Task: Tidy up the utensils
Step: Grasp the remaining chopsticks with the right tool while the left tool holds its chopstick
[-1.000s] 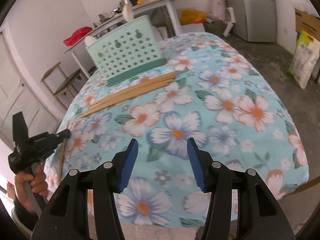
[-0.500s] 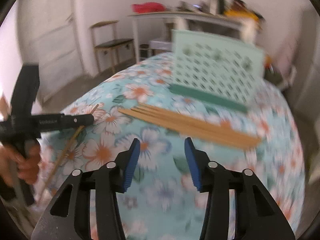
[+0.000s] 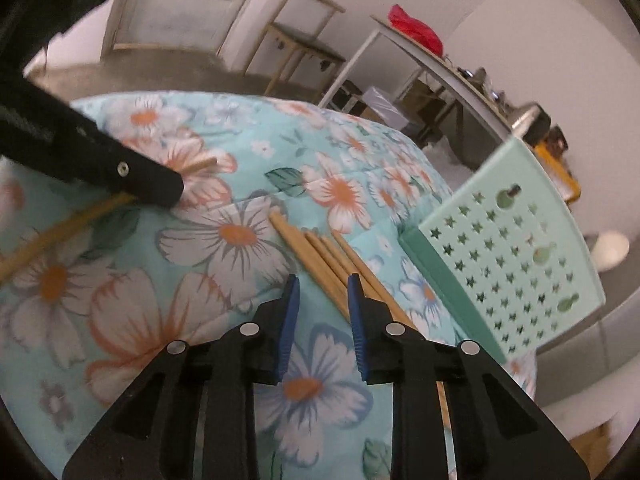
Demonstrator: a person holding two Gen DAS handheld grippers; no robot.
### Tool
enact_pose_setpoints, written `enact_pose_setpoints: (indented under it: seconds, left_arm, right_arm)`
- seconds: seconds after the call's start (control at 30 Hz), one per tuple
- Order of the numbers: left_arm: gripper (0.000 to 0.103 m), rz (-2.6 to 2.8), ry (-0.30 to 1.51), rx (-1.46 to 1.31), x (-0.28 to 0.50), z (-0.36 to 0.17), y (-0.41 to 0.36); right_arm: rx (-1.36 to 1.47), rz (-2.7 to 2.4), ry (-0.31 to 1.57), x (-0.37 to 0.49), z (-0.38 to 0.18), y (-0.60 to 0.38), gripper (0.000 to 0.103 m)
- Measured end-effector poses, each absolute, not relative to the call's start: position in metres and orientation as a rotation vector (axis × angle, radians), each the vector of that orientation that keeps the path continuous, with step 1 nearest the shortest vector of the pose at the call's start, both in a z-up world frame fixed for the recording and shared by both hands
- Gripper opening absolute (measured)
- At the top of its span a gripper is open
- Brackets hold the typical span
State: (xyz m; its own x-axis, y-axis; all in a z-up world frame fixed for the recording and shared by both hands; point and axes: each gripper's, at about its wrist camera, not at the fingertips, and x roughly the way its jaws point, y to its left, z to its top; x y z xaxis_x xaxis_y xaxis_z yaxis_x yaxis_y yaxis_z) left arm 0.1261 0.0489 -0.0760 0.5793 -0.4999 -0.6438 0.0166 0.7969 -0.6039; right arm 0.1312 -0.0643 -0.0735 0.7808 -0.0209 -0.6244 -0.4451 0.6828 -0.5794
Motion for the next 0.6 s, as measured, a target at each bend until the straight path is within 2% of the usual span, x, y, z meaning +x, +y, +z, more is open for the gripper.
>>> enact_pose_setpoints:
  seconds: [0.1, 0.27, 0.3, 0.33, 0.6]
  left_arm:
    - [0.006, -0.324, 0.913, -0.593, 0.126, -0.077, 0.049]
    - [0.006, -0.32, 0.912, -0.589, 0.126, -0.077, 0.049]
    - [0.006, -0.321, 0.912, -0.587, 0.126, -0.077, 0.049]
    - [0.006, -0.321, 0.912, -0.586, 0.126, -0.077, 0.049]
    - [0.007, -0.298, 0.913, -0.567, 0.124, -0.076, 0.046]
  right_arm:
    - [-0.832, 0.223, 0.627, 0.132, -0.077, -0.062, 0.015]
    - [-0.904, 0.173, 0.568, 0.118, -0.077, -0.055, 0.011]
    - [-0.912, 0.163, 0.559, 0.113, -0.076, -0.055, 0.008]
    - [-0.914, 0.16, 0.56, 0.11, -0.075, -0.056, 0.0]
    - [-0.896, 0.142, 0.561, 0.086, -0.068, -0.064, 0.0]
